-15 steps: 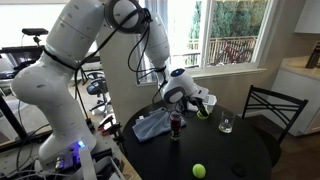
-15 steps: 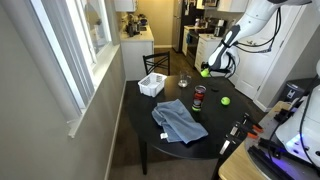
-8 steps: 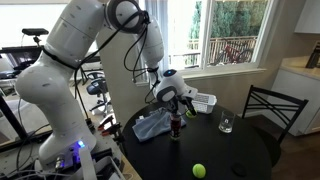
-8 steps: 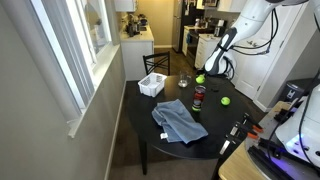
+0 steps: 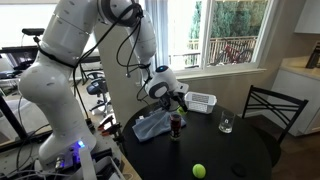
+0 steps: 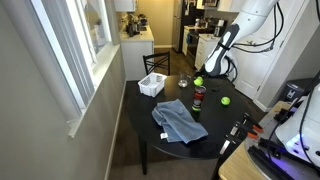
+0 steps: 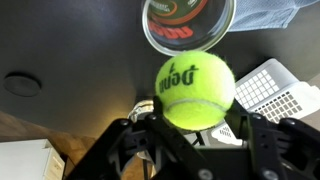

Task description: Put one tennis ball in the container.

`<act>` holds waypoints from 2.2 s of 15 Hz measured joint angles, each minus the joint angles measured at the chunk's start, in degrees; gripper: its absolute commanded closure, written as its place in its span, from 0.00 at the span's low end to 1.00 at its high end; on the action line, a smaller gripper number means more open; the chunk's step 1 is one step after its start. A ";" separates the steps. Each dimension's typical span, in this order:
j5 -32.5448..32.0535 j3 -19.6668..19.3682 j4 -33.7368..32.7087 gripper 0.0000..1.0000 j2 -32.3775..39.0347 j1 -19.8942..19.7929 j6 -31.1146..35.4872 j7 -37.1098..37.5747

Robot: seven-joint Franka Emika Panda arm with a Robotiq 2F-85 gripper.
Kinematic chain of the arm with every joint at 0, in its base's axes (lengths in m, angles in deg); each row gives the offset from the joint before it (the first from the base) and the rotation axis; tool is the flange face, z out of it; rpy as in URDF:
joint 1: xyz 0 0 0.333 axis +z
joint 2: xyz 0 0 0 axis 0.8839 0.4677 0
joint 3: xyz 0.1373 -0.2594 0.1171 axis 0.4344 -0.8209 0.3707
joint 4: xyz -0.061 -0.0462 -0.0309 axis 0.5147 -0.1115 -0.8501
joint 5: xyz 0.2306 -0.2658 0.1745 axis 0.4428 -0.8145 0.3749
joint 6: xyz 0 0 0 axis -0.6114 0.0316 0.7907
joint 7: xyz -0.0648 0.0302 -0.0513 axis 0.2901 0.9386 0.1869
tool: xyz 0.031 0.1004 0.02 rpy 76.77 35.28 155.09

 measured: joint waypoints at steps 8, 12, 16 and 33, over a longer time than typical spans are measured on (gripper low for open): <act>-0.07 -0.79 9.75 0.63 -5.59 1.43 0.00 -1.15; -1.02 -1.56 10.63 0.63 -5.68 1.43 0.00 -1.72; -4.04 -1.61 10.13 0.63 -5.91 1.34 0.00 -1.80; -5.38 -2.60 4.06 0.00 -0.49 1.41 -0.25 -2.55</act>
